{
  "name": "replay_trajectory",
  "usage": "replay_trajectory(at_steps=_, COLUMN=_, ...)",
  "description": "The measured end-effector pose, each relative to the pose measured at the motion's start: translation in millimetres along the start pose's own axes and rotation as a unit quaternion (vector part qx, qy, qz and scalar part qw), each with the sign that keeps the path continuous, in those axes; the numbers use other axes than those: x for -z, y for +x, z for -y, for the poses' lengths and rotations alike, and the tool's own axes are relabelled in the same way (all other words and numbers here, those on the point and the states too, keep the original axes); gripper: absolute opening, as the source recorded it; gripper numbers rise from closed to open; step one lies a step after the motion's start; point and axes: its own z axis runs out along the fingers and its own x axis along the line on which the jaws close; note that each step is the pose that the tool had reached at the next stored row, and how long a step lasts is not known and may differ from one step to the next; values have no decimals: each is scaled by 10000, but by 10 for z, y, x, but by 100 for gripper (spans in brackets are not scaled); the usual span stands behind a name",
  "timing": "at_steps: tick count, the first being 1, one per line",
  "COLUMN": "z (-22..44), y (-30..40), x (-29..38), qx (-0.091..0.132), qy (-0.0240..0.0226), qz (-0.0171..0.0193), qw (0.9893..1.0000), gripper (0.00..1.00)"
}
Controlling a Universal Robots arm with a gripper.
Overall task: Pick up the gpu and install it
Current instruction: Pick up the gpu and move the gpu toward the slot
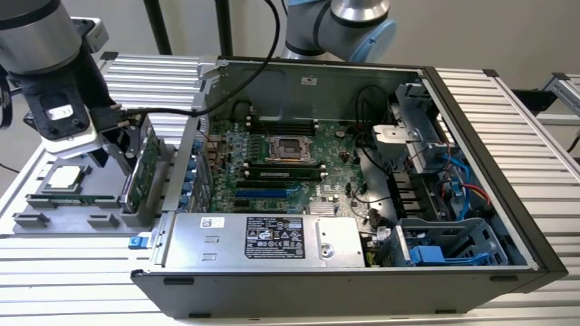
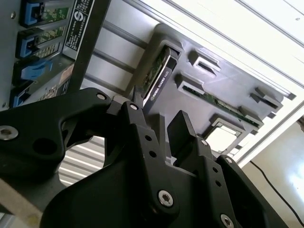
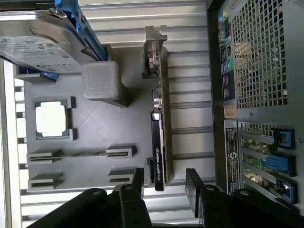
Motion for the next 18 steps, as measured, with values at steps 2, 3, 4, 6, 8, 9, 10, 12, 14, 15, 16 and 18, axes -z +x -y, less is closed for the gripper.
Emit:
replay_trajectory(at_steps=2, z=0, y=0, x=-6, qx=0, qy=0, qz=0, qw=10000, gripper=100)
replay_trajectory(at_steps=3, z=1, y=0, x=-9, qx=0, qy=0, qz=0, qw=10000, gripper=100)
replay_trajectory(at_steps=4, z=1, y=0, x=-12, qx=0, qy=0, qz=0, qw=10000, gripper=100)
replay_trajectory(at_steps=6, z=1, y=1, x=-18, qx=0, qy=1, qz=0, qw=10000, gripper=100)
replay_trajectory(at_steps=8, z=2, y=1, x=-24, qx=0, qy=0, qz=0, qw=10000, gripper=100)
replay_trajectory(at_steps=9, z=2, y=1, x=-28, qx=0, qy=0, qz=0, qw=10000, gripper=100)
replay_trajectory(at_steps=10, z=2, y=1, x=-33, qx=0, qy=0, qz=1, qw=10000, gripper=100)
replay_trajectory(at_steps=12, z=3, y=1, x=-41, qx=0, qy=1, qz=0, qw=10000, gripper=100)
replay_trajectory(at_steps=14, z=3, y=2, x=-50, qx=0, qy=2, qz=2, qw=10000, gripper=100)
replay_trajectory(at_steps=15, z=3, y=2, x=-58, qx=-1, qy=6, qz=3, qw=10000, gripper=100)
replay_trajectory(at_steps=16, z=1, y=3, x=-65, qx=-1, qy=13, qz=3, qw=10000, gripper=100)
replay_trajectory(at_steps=18, z=-10, y=3, x=-81, qx=1, qy=30, qz=3, qw=10000, gripper=100)
